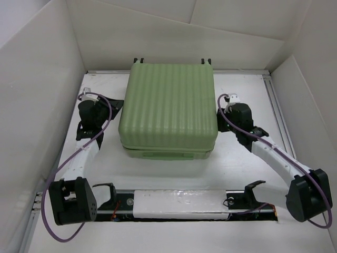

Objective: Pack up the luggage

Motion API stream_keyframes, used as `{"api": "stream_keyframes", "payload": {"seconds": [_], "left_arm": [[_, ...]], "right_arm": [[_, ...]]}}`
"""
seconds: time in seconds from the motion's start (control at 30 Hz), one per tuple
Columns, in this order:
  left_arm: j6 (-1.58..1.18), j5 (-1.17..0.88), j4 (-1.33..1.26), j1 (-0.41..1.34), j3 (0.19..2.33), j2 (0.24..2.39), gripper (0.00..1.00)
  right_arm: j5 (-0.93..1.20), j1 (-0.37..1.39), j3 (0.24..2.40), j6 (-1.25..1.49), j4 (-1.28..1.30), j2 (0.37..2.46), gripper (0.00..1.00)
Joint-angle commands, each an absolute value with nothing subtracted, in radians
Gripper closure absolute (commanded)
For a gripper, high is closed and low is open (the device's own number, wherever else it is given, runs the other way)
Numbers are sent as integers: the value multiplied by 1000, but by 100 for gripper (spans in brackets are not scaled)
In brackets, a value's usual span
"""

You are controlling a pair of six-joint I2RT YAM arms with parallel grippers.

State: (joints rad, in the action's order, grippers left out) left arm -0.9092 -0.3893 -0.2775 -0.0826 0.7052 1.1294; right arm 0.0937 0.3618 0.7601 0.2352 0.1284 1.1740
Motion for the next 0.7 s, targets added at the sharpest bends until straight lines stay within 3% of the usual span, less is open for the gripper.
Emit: {"api": "stream_keyframes", "payload": {"seconds": [0.0,0.13,0.23,0.37,0.47,0.6,0.67], "left_arm": [[-879,-506,-310,-21,710,1117,73],[-845,-474,-252,-21,729,1069,61],[-782,-407,-152,-61,782,991,43],[-721,-344,-43,-81,842,930,33],[-712,-289,15,-81,842,858,33],[-712,-215,63,-81,804,733,33],[-690,-215,75,-81,778,649,51]], "right_arm": [[241,408,752,275,-20,1106,64],[134,399,761,255,86,987,57],[8,399,793,255,225,865,56],[-58,399,741,271,305,675,56],[-48,399,672,282,359,507,60],[84,461,604,333,363,367,80],[97,488,594,342,397,347,91]]}}
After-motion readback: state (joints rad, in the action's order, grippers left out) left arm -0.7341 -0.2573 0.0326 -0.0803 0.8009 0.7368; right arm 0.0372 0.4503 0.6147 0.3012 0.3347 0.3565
